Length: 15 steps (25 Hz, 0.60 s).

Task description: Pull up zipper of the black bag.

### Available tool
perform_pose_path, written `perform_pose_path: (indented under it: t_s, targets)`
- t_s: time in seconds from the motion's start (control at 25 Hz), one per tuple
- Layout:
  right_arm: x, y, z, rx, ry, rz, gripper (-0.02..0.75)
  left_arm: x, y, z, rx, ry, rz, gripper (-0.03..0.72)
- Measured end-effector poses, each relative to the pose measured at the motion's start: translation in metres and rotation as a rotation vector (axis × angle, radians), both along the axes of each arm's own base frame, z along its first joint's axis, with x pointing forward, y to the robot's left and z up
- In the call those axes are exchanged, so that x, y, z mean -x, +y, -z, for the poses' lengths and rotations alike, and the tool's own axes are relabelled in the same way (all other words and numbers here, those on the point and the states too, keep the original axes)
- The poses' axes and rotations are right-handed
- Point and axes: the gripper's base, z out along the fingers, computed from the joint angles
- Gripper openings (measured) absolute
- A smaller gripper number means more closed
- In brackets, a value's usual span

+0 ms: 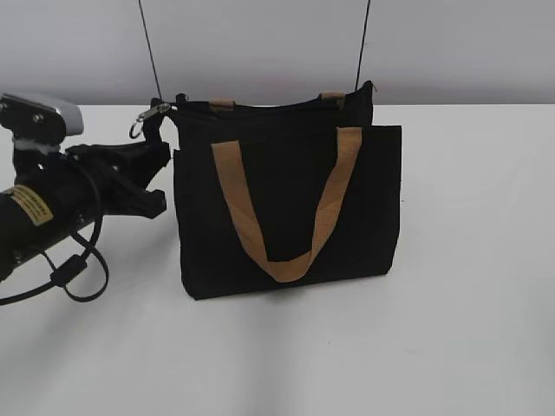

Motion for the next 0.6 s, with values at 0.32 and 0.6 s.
perform_pose_path:
  t_s: [0.32, 0.6]
  targets:
    - [0.0, 0.0, 0.0, 0.0, 0.0, 0.0, 0.309, 0.007, 0.002, -0.039, 0.054, -0.092, 0.003, 0.02]
    - [0.0, 0.0, 0.0, 0.0, 0.0, 0.0, 0.309, 0.01, -0.003, -0.04, 0.089, -0.092, 0.05, 0.019]
